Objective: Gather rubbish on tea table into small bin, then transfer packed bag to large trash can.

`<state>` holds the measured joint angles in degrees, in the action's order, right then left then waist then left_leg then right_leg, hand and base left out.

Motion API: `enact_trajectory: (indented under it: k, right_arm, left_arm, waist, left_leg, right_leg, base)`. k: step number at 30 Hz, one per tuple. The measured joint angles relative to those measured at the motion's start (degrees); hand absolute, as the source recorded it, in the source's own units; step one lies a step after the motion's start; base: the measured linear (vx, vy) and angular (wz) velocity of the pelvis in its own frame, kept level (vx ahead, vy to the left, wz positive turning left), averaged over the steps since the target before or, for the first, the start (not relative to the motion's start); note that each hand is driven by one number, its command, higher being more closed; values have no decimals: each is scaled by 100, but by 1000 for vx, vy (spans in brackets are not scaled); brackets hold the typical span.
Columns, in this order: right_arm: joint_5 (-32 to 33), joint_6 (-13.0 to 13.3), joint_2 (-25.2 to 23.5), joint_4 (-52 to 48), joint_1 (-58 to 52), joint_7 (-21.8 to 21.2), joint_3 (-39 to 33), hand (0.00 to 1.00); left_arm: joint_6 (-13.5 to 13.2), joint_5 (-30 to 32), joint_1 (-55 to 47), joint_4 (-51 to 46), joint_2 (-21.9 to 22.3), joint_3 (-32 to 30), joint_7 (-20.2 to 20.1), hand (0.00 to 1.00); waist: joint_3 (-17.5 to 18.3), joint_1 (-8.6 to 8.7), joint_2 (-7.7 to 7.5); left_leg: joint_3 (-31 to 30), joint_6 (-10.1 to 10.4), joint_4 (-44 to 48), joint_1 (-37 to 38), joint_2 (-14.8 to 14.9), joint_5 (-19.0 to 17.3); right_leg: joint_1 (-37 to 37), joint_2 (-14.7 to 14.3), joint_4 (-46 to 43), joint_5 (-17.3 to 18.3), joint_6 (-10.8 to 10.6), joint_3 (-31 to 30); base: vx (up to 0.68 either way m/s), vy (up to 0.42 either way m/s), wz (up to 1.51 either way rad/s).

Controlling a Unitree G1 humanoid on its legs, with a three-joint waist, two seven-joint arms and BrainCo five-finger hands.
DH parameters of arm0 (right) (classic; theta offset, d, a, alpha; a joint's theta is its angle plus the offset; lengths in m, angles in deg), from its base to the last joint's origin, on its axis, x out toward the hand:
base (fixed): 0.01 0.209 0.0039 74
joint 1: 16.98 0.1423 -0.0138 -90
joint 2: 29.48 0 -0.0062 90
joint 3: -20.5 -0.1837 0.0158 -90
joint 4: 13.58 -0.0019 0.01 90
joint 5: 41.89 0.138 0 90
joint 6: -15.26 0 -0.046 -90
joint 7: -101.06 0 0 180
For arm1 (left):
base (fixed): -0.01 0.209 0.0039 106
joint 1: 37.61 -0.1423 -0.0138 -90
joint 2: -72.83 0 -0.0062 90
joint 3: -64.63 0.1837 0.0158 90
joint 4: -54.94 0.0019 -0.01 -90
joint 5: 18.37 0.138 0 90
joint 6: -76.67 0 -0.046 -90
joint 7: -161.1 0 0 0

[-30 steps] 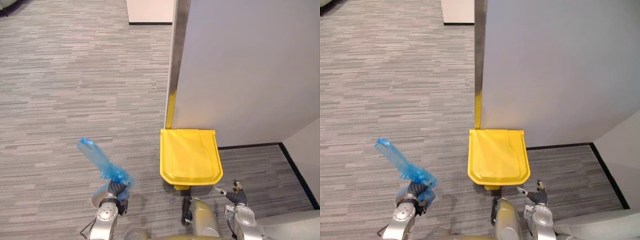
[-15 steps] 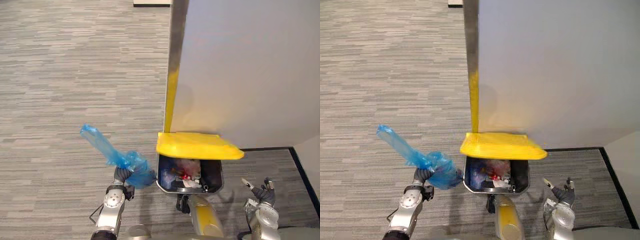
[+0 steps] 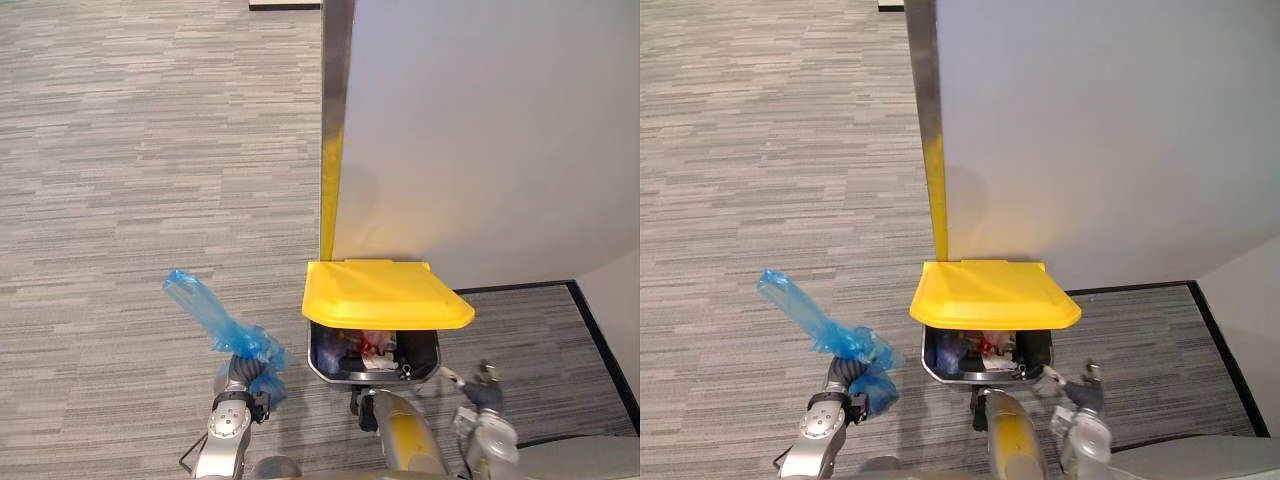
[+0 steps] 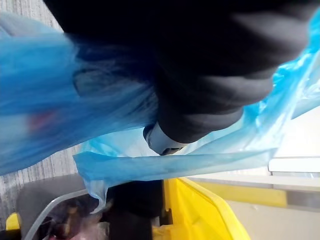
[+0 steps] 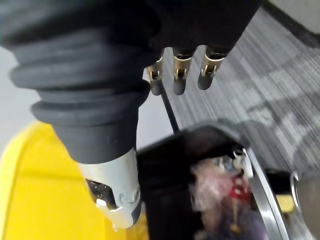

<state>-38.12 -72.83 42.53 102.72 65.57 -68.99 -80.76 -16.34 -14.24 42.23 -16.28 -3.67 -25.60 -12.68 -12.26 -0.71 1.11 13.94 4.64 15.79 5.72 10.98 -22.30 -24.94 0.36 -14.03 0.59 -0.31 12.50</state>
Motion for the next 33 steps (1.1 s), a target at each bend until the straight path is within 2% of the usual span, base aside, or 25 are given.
enact_trajectory:
  k: [3, 5, 7, 9, 13, 15, 20, 23, 33]
  right_arm:
    - [2, 2, -20, 68, 498, -25, 490, 0]
    - [10, 19, -22, 69, 823, -23, 743, 0]
    - [12, 38, -13, 67, 1090, -22, 900, 0]
    - [14, 87, 18, 22, 1437, -16, 1088, 0]
    - [13, 170, 201, -83, 1979, -11, 1309, 0]
    - [10, 171, 406, -84, 2253, -9, 1342, 0]
    - [11, 147, 1471, -21, 3018, 2, 1337, 0]
    - [22, 147, 1874, 94, 3245, -11, 1338, 0]
    - [521, 153, 2565, 261, 3421, -104, 1316, 0]
  left_arm:
    - [-12, -10, -8, -1, 9, -1, 8, 100]
    - [-27, -16, 11, -14, 38, 5, 13, 100]
    - [-111, -80, 4, -28, 64, 4, 21, 100]
    - [-167, -137, 26, -42, 64, 5, 32, 100]
    - [-259, -240, 76, -143, 47, 8, 68, 100]
    - [-260, -251, 111, -141, 41, 23, 149, 100]
    - [-339, -396, 292, -129, -137, 123, 150, 100]
    - [-386, -460, 296, -120, -281, 135, 148, 100]
    - [-497, -587, 388, -174, -531, 491, -34, 100]
  waist:
    - [-7, -53, 1]
    - [-17, -175, 6]
    - [-28, -213, 5]
    - [-138, -302, 1]
    - [-371, -362, -30]
    - [-474, -365, -23]
    - [-603, -345, -14]
    - [-605, -334, -12]
    - [-606, -331, -11]
  left_leg:
    - [-219, 38, 115, -434, -51, 109]
    - [-293, 62, 271, -626, -41, 124]
    - [-350, 61, 344, -751, -46, 123]
    - [-444, -12, 444, -874, -75, 73]
    - [-619, -37, 519, -1134, -109, 44]
    - [-680, -36, 522, -1165, -89, 45]
    - [-825, 98, 529, -1338, -32, 117]
    - [-872, 124, 522, -1339, 3, 126]
    - [-906, 86, 527, -1239, 42, 67]
  right_leg:
    - [-100, 115, 314, -216, 2, 173]
    - [-127, 185, 367, -258, 22, 288]
    - [-150, 228, 414, -287, 2, 347]
    - [-165, 292, 435, -295, -9, 406]
    - [-245, 347, 579, -388, -105, 482]
    - [-254, 353, 581, -390, -101, 499]
    - [-347, 265, 610, -380, -118, 578]
    - [-343, 225, 599, -401, -91, 583]
    - [-213, 171, 631, -414, -93, 527]
  base:
    - [-45, -14, 36]
    - [-38, -2, 30]
    - [-55, -27, 26]
    - [-83, -26, 23]
    - [-54, -37, 19]
    - [14, -16, 5]
    - [61, -15, 6]
    - [78, 23, -2]
    - [28, 17, 0]
